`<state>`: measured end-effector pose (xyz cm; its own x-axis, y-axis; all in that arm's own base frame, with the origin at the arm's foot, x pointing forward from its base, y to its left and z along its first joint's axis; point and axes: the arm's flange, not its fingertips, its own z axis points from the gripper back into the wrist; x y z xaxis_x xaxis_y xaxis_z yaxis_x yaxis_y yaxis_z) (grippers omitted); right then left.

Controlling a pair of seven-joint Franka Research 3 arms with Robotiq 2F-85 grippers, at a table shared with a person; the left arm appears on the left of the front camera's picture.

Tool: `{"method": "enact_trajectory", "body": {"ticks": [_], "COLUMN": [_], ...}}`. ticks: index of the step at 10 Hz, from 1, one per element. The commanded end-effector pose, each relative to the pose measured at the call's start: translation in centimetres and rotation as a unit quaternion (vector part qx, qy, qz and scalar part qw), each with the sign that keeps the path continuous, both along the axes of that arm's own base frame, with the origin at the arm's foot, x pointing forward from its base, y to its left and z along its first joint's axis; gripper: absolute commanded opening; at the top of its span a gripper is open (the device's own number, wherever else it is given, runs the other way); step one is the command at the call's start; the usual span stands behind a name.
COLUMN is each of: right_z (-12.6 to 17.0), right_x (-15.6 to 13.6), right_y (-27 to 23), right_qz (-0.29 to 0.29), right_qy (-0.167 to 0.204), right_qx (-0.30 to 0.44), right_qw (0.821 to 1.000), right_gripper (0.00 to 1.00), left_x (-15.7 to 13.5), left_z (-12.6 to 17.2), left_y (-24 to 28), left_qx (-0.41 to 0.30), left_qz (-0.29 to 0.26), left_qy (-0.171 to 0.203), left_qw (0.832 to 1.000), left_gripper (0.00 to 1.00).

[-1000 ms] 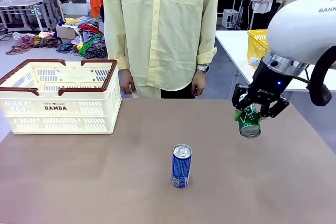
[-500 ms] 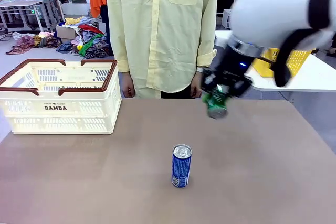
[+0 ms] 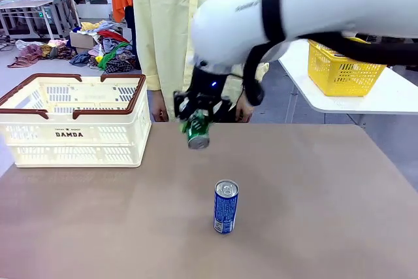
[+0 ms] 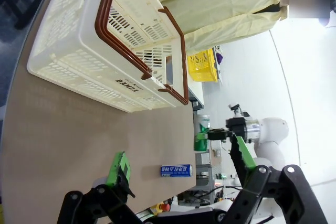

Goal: Place the drinks into the Shopping basket.
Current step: Pick up one drink and place it into the Shopping basket.

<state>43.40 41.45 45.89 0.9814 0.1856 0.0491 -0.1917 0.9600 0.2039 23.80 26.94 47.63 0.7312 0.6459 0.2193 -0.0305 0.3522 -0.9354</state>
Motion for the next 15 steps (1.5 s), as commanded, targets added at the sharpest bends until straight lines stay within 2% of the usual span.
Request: {"method": "enact_trajectory", "body": {"ticks": [1,2,5,10,11,12,15], "right_z": [-2.0,-4.8,-10.0,-13.2,-13.5,-13.6,-13.6], "right_x": [1.3,1.4,-0.1,-0.1,-0.2,-0.2,-0.1], "right_y": [4.1,5.7,7.9,7.6,7.7,7.7,7.4], "right_qz": [-0.002,0.000,0.007,-0.004,-0.001,0.000,-0.004], "right_qy": [0.022,0.044,0.052,0.075,0.078,0.078,0.084], "right_qx": [-0.043,-0.054,-0.080,-0.098,-0.098,-0.098,-0.103], "right_qw": [0.999,0.998,0.995,0.992,0.992,0.992,0.991], "right_gripper": [0.00,0.00,0.00,0.00,0.39,0.98,1.00], "left_x": [0.0,0.0,0.0,0.0,0.0,0.0,0.0], "left_z": [0.0,0.0,0.0,0.0,0.0,0.0,0.0], "left_y": [0.2,0.2,0.2,0.2,0.2,0.2,0.2], "left_qx": [-0.002,-0.002,-0.002,-0.002,-0.002,-0.002,-0.002], "left_qz": [-0.002,-0.002,-0.002,-0.002,-0.002,-0.002,-0.002], "left_qy": [-0.013,-0.013,-0.013,-0.013,-0.013,-0.013,-0.013], "left_qw": [1.000,1.000,1.000,1.000,1.000,1.000,1.000], "left_gripper": [1.00,1.00,1.00,1.00,1.00,1.00,1.00]}}
